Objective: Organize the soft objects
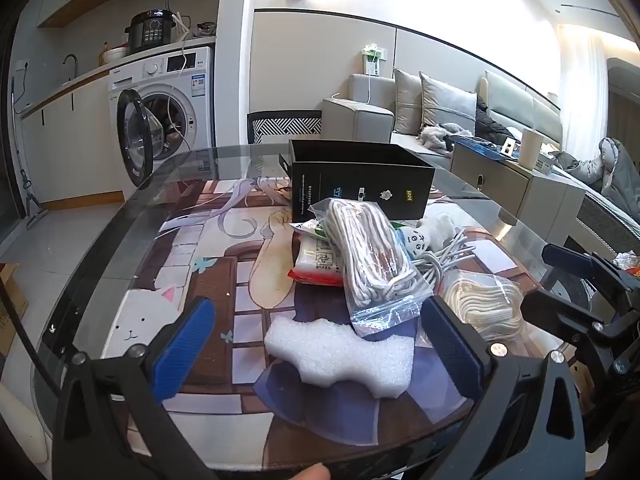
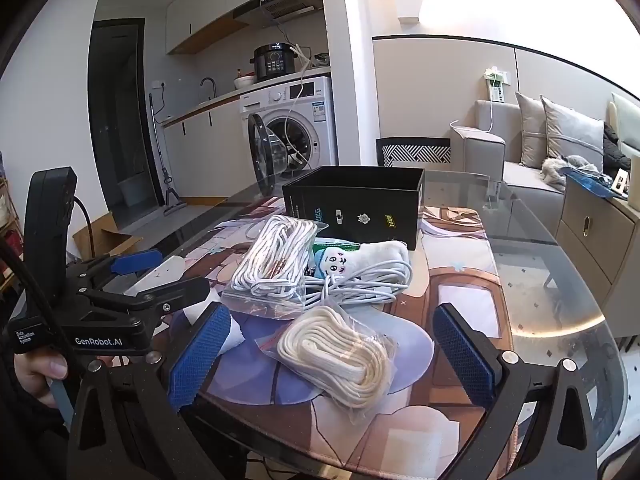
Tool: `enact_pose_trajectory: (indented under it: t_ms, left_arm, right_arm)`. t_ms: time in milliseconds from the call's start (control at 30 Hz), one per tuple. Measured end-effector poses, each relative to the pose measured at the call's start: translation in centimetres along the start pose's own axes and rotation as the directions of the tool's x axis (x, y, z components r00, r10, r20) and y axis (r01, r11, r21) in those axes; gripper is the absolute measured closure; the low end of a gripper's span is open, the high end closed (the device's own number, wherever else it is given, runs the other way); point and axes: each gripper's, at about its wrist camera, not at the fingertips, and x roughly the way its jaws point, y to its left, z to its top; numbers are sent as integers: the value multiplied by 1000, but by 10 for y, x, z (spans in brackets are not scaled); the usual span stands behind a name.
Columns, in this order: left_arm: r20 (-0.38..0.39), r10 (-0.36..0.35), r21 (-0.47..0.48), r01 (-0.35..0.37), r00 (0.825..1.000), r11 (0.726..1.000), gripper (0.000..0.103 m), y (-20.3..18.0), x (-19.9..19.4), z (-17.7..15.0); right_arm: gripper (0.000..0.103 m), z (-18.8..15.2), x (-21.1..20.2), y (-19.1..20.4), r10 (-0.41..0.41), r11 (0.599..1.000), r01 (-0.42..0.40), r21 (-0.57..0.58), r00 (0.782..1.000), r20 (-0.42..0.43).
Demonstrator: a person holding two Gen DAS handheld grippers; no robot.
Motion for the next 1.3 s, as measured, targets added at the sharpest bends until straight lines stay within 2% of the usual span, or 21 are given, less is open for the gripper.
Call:
enact_pose_trajectory:
  t_ms: [67,300,1300]
  left_arm:
    - [-20,0,-1,0,1000,1000,0,0,1,0]
    - [-6,-4,-8,4,1000,1000,0,5,1,-1]
    - [-39,-9,21,10,999,1000,0,2,10,-2]
  right_arm:
    - [0,0,0,0,-3,1000,3,1,1000,-1]
    - [0,-5,4,-2,4,1000,-4,11,1000,-10]
    - [0,-5,8,-4,-7,1000,7,4,999,-50]
